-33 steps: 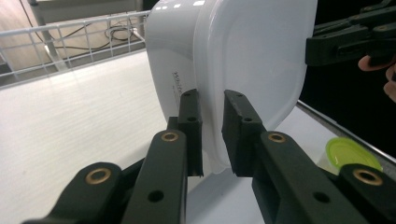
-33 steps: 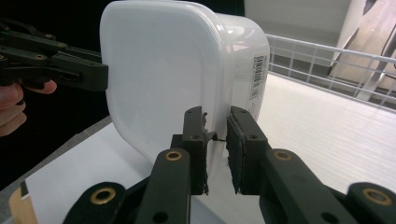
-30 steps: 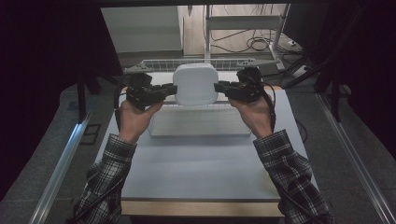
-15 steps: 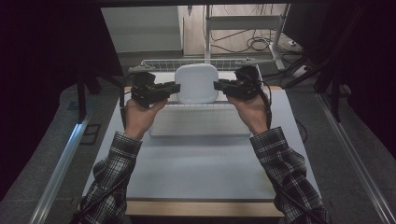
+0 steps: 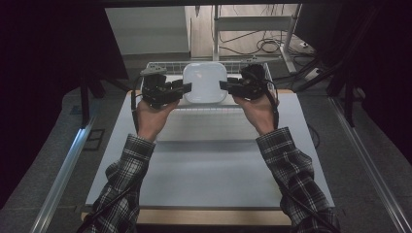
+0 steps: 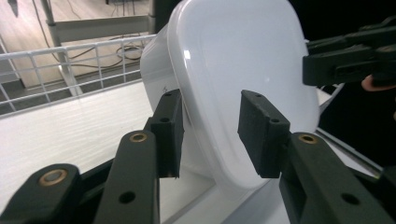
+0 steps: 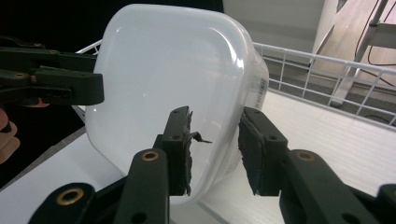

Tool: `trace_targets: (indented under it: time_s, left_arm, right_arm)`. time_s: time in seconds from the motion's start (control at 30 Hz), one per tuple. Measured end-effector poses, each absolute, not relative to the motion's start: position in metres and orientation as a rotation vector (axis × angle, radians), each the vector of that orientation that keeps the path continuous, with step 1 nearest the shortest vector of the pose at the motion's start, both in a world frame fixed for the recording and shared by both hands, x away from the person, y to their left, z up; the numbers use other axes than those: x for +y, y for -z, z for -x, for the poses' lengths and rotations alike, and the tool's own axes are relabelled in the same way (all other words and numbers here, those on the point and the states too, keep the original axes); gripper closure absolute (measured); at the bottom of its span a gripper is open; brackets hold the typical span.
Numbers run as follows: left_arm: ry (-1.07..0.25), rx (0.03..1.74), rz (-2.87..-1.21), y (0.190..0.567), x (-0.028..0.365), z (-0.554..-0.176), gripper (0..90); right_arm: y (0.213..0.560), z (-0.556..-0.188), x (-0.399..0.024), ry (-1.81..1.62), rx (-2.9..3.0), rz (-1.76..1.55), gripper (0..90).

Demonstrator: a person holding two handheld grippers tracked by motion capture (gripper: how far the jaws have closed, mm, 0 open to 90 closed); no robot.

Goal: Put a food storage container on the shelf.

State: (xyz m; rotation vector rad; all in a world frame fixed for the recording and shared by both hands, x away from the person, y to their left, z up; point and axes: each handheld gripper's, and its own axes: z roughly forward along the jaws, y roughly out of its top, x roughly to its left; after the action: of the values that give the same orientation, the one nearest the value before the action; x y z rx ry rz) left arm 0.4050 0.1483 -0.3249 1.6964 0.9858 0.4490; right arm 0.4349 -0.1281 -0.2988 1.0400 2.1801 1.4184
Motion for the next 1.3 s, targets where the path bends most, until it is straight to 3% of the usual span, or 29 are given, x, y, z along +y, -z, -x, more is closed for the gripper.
trace_targets:
  time_s: [0.43, 0.6, 1.17, 1.3]
  left_arm:
    - [-0.547, 0.992, -1.755, 0.326, 0.138, -0.415, 43.9]
    - [-0.516, 1.002, -1.728, 0.329, 0.137, -0.421, 42.1]
    - [-0.488, 0.992, -1.695, 0.329, 0.137, -0.428, 35.7]
    - [-0.492, 0.970, -1.710, 0.327, 0.137, -0.421, 30.5]
  right_arm:
    - [0.299, -0.444, -0.119, -1.365, 2.165, -1.028, 57.3]
    - [0.301, -0.450, -0.120, -1.382, 2.151, -1.055, 51.0]
    - [0.303, -0.460, -0.123, -1.376, 2.076, -1.083, 49.9]
    - [0.300, -0.453, -0.127, -1.404, 2.093, -1.063, 44.9]
